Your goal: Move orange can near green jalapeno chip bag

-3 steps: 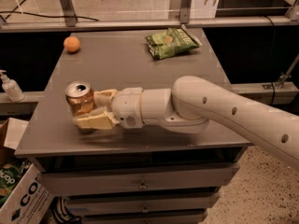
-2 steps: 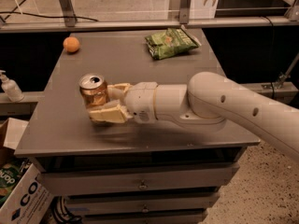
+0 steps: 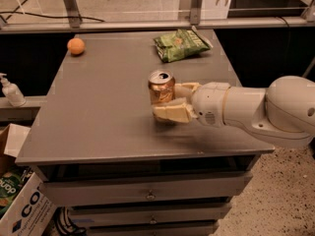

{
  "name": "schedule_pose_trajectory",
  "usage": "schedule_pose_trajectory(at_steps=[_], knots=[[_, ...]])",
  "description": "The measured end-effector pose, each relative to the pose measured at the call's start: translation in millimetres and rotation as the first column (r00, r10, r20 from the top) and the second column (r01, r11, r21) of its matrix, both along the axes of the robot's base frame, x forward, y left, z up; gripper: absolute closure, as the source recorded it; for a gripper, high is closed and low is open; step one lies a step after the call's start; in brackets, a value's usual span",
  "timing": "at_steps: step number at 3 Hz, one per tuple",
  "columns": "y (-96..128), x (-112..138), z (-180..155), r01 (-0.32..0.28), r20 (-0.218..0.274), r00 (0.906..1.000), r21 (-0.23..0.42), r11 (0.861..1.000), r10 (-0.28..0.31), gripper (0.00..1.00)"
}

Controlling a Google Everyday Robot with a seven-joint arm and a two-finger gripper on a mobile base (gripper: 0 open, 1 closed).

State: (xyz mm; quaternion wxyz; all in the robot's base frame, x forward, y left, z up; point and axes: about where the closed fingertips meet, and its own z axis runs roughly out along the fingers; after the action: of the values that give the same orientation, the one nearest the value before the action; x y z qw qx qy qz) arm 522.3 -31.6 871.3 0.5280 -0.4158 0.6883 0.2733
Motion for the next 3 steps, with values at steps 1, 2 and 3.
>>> schedule_pose_trajectory(at_steps=[1,2,3], knots=[[0,0,0,0.0,0.0,1.0,0.0,1.0,0.0,1.0],[2,8,3,0.006,0.016,0.9998,0.009,1.0,-0.007,1.0],[-14,45,19,0.073,0.084,0.9937,0.024,0.997,-0.074,1.0]])
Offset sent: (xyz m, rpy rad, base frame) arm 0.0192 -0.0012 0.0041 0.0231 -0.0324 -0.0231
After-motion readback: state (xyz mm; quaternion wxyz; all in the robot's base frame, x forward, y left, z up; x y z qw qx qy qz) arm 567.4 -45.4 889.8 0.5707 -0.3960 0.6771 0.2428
